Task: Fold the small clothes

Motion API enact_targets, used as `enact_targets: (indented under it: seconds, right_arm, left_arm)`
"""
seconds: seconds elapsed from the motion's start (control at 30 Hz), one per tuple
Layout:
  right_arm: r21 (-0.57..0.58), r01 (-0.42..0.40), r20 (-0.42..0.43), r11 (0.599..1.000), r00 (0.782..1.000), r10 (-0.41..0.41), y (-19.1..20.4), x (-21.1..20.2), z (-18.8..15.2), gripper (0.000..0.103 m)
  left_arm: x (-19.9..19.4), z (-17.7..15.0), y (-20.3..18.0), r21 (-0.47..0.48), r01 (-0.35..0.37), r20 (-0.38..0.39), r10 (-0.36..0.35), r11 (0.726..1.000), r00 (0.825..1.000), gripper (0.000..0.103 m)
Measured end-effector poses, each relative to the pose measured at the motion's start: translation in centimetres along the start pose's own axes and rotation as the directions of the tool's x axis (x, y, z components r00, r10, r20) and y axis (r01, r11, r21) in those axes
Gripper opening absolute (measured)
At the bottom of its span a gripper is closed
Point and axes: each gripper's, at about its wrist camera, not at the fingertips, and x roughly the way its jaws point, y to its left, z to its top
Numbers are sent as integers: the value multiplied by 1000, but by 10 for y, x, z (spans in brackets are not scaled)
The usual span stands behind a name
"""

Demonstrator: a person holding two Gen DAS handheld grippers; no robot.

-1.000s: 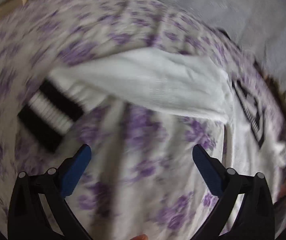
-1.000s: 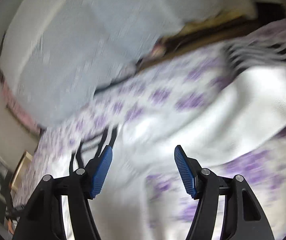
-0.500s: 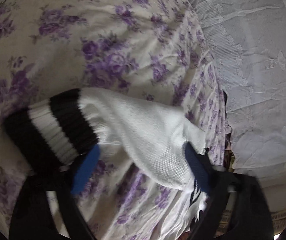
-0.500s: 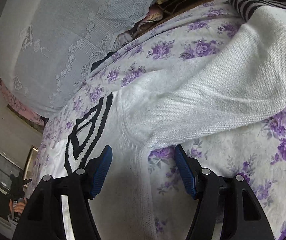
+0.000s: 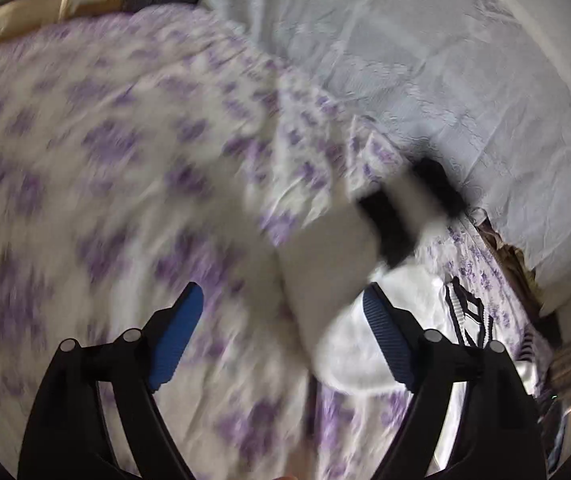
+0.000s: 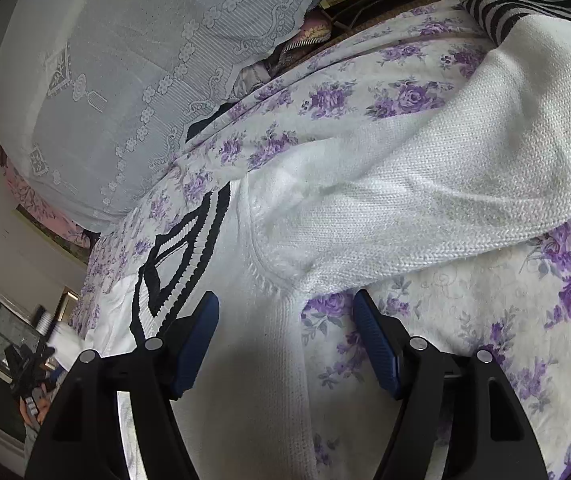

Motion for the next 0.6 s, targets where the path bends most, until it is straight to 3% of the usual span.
enact_targets:
  seconds: [0.1,0.17,0.23,0.3,0.33,0.37,0.4,0.43,0.47,0.5,0.57,0.6]
  right_arm:
    - [-3,-1,-1,1000,1000,1,0,-1,0,71]
    - [-1,-3,0,1000,1000,3,0,-1,0,71]
    - [-2,-1,0,1000,1000,1,0,-1,0,71]
    - [0,-4,1,1000,1000,4,0,-1,-1,71]
    - [-1,-3,1,1000,1000,3,0,-2,-1,71]
    - [-1,-2,0,1000,1000,2,0,-1,-1,72]
    - [-2,-1,0,1000,1000,1,0,-1,-1,72]
    - [-3,-1,0,1000,1000,1,0,-1,-1,72]
    - [-3,-2,0,1000,1000,2,0,-1,-1,72]
    - [-3,-3,0,1000,1000,3,0,-2,0,72]
    - [-2,-4,1,1000,1000,4,0,-2,0,72]
    - [-3,-3,0,1000,1000,3,0,-2,0,72]
  left_arm:
    - [-5,-16,25,-137,-9,-33,5,990,999,90]
    - [-6,-21,32,-168,-14,-43,6,986,999,90]
    - [-5,-23,25,-126,-72,-32,69,989,997,90]
    - [-8,-27,-7,26,-153,12,153,988,988,90]
    - [-14,-37,-24,140,-202,50,197,969,979,90]
    - [-15,-46,-44,258,-257,94,241,931,966,91]
    - [-12,-57,-69,388,-324,146,289,863,946,96]
    - [-5,-68,-90,488,-382,192,331,785,924,99]
    - [6,-81,-110,585,-440,237,375,681,896,99]
    - [20,-92,-123,652,-478,270,410,588,871,99]
    - [45,-104,-137,713,-535,326,462,452,825,99]
    - [55,-105,-141,725,-549,337,481,416,809,99]
